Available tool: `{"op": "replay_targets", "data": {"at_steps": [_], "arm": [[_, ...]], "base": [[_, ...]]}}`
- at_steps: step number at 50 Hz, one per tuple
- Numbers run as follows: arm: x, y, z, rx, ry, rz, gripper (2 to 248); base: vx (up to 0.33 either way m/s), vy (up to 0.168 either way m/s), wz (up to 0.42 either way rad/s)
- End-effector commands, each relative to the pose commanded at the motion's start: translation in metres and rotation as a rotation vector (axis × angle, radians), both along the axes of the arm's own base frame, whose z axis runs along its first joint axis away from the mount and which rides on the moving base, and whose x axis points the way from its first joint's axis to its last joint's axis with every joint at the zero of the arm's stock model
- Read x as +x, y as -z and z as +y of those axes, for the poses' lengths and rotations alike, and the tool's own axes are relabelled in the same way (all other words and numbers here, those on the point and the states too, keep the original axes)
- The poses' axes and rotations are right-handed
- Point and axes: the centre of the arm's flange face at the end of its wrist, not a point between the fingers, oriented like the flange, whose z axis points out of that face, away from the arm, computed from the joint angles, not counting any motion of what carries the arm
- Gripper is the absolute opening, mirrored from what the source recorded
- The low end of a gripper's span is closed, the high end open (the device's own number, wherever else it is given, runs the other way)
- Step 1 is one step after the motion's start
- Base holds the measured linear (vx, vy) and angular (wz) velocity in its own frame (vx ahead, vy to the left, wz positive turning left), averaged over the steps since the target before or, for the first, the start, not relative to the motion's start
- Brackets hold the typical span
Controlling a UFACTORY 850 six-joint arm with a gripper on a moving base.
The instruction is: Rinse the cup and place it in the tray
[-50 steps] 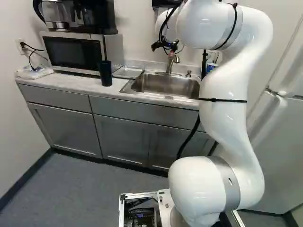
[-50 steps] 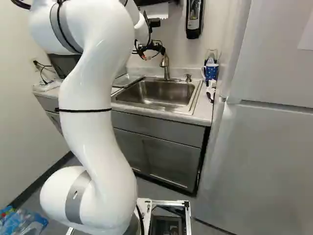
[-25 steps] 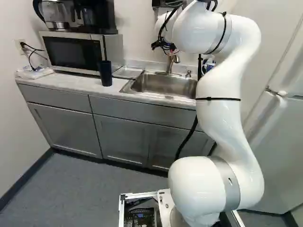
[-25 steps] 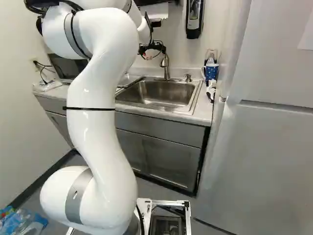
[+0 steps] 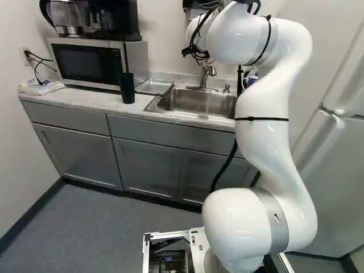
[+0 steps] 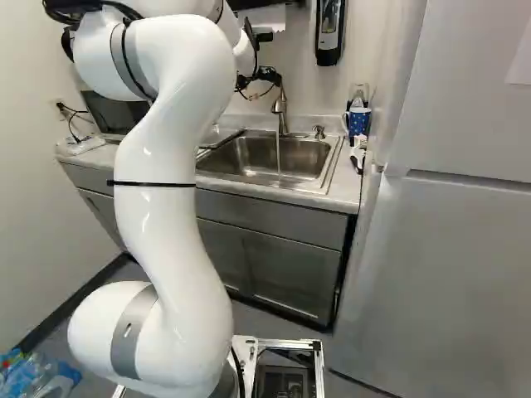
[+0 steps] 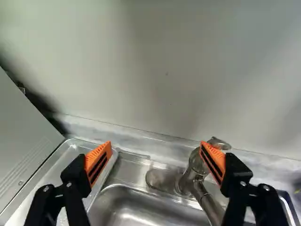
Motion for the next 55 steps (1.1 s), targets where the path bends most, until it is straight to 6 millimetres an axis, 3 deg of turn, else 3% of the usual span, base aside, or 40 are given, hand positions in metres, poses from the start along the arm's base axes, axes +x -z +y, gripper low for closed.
{"op": "replay_targets", "data": {"at_steps": [31, 55], "arm": [[-0.001, -0.004, 0.0, -0.002, 0.0, -0.038, 247], [-0.034, -0.009, -0.011, -0.001, 0.018, -0.015, 247]], "base": [[0.0, 0.0, 0.0], [0.0, 0.0, 0.0]]}}
